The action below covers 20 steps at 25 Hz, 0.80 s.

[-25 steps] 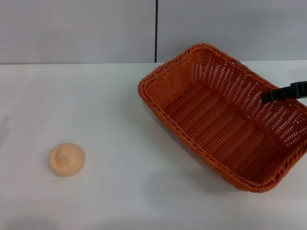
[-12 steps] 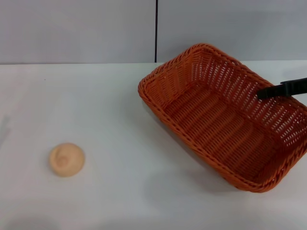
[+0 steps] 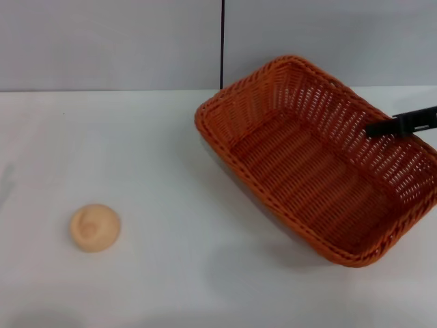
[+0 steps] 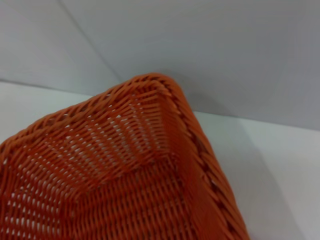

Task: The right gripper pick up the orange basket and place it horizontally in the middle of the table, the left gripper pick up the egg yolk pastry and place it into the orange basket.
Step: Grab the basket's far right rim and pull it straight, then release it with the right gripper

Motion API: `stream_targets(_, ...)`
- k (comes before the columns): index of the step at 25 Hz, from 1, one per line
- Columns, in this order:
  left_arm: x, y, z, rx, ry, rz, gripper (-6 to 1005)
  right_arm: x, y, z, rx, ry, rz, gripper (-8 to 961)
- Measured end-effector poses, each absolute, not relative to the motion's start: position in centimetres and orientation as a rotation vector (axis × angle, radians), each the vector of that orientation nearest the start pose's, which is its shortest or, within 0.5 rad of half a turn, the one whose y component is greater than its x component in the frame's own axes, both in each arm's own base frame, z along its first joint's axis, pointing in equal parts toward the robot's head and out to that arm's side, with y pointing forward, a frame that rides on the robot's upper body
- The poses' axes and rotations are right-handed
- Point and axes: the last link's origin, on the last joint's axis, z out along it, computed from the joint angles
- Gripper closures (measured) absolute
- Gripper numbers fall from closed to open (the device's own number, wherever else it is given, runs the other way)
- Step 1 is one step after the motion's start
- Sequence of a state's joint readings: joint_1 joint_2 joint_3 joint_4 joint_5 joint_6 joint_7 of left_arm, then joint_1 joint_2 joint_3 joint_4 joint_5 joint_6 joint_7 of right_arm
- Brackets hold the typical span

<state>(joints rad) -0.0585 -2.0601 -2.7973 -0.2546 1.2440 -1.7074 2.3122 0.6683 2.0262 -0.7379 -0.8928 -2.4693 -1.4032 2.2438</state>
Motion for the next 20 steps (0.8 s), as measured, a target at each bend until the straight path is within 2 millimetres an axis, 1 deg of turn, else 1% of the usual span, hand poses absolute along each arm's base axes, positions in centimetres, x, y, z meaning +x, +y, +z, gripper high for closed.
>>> stream_targets(3, -38.8, 18.1, 7.7, -1.498, -0.624, -1.058, 156, 25.2, 39.4, 4.8, -2.461, 1.215, 0.076, 777)
stream_targets(4, -38.8, 18.0, 7.7, -1.498, -0.622, -1.057, 156, 24.0, 39.7, 4.9, -2.517, 1.121, 0.071, 778)
stream_targets(5, -38.8, 18.0, 7.7, -1.498, -0.622, -1.057, 156, 24.0, 39.7, 4.9, -2.517, 1.121, 0.071, 778)
stream_targets(8, -39.1, 17.1, 7.8, -1.489, -0.623, -1.046, 156, 22.0, 40.1, 4.7, -2.605, 0.973, 0.07, 781)
stream_targets(9, -39.3, 16.5, 7.9, -1.479, -0.627, -1.038, 156, 20.4, 40.4, 4.7, -2.673, 0.85, 0.078, 782)
stream_targets(10, -39.3, 16.5, 7.9, -1.479, -0.627, -1.038, 156, 20.4, 40.4, 4.7, -2.673, 0.85, 0.078, 783)
stream_targets(12, -39.4, 15.9, 7.9, -1.473, -0.632, -1.031, 157, 19.1, 40.5, 4.6, -2.739, 0.722, 0.087, 786)
stream_targets(13, -39.5, 15.5, 7.9, -1.469, -0.636, -1.026, 157, 18.3, 40.6, 4.4, -2.78, 0.636, 0.089, 787)
stream_targets(14, -39.6, 15.0, 8.0, -1.463, -0.637, -1.023, 157, 17.1, 40.7, 4.0, -2.833, 0.509, 0.08, 788)
stream_targets(15, -39.6, 15.0, 8.0, -1.463, -0.637, -1.023, 157, 17.1, 40.7, 4.0, -2.833, 0.509, 0.08, 789)
stream_targets(16, -39.7, 14.8, 8.0, -1.46, -0.637, -1.022, 157, 15.9, 40.8, 3.4, -2.874, 0.424, 0.056, 790)
stream_targets(17, -39.7, 14.4, 8.0, -1.457, -0.637, -1.021, 157, 15.9, 40.8, 3.4, -2.874, 0.424, 0.056, 790)
stream_targets(19, -39.8, 13.7, 8.1, -1.449, -0.637, -1.017, 157, 14.6, 40.8, 2.3, -2.93, 0.325, -0.008, 790)
stream_targets(20, -39.8, 13.7, 8.1, -1.449, -0.637, -1.017, 157, 14.6, 40.8, 2.3, -2.93, 0.325, -0.008, 791)
